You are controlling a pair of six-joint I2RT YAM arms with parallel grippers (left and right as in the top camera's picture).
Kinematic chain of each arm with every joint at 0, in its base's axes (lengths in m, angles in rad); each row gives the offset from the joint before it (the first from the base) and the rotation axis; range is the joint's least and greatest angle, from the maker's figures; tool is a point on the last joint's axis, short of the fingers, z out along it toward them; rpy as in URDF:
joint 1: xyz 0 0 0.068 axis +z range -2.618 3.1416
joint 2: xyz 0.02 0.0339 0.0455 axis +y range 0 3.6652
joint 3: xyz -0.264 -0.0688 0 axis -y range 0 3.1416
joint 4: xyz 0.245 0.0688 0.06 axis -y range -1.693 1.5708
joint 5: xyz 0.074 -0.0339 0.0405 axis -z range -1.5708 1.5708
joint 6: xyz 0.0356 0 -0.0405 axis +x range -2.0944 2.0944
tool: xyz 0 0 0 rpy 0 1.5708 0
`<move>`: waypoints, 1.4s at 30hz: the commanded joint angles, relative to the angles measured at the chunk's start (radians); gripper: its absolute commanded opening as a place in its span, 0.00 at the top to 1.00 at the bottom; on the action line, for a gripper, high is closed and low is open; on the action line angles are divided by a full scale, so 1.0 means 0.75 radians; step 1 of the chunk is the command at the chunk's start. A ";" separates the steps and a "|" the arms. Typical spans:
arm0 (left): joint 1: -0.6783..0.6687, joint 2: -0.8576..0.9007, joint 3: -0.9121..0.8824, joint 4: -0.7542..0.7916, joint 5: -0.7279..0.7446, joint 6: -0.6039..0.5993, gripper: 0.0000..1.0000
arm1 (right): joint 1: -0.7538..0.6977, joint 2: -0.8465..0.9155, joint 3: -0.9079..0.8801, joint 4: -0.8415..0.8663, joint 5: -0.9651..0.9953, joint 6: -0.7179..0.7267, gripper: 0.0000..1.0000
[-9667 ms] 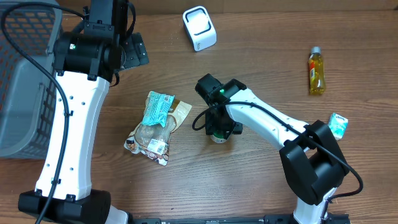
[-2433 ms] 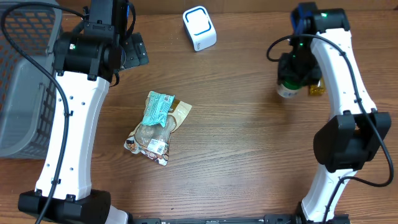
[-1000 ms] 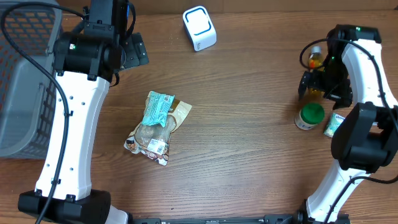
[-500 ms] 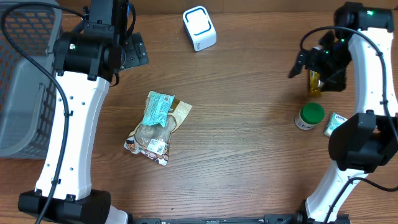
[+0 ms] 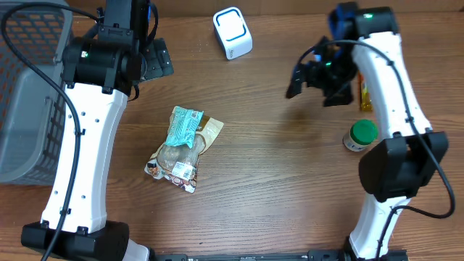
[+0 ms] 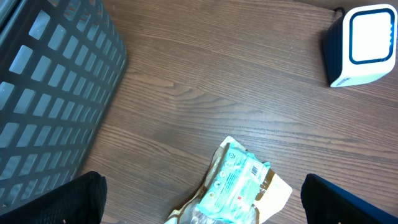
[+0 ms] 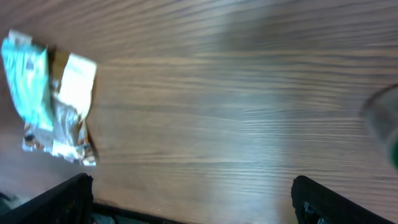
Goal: Scan the item barcode
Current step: 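Release the jar and move the right gripper over the snack bag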
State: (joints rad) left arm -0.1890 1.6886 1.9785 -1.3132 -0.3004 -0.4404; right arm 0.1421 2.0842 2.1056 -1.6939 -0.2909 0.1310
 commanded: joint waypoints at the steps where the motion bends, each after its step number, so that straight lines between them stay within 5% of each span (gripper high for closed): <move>1: -0.001 -0.029 0.026 0.002 -0.019 0.020 0.00 | 0.086 -0.056 0.028 0.013 -0.059 0.005 0.01; 15: -0.002 -0.029 0.026 0.002 -0.019 0.019 0.00 | 0.359 -0.056 0.028 0.163 -0.093 0.004 0.00; 42: -0.002 -0.029 0.026 0.002 -0.019 0.019 0.00 | 0.370 -0.056 0.028 0.163 -0.093 0.004 0.00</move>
State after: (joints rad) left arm -0.1890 1.6886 1.9785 -1.3132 -0.3004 -0.4404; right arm 0.4202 2.0842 2.1056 -1.5738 -0.3557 0.1314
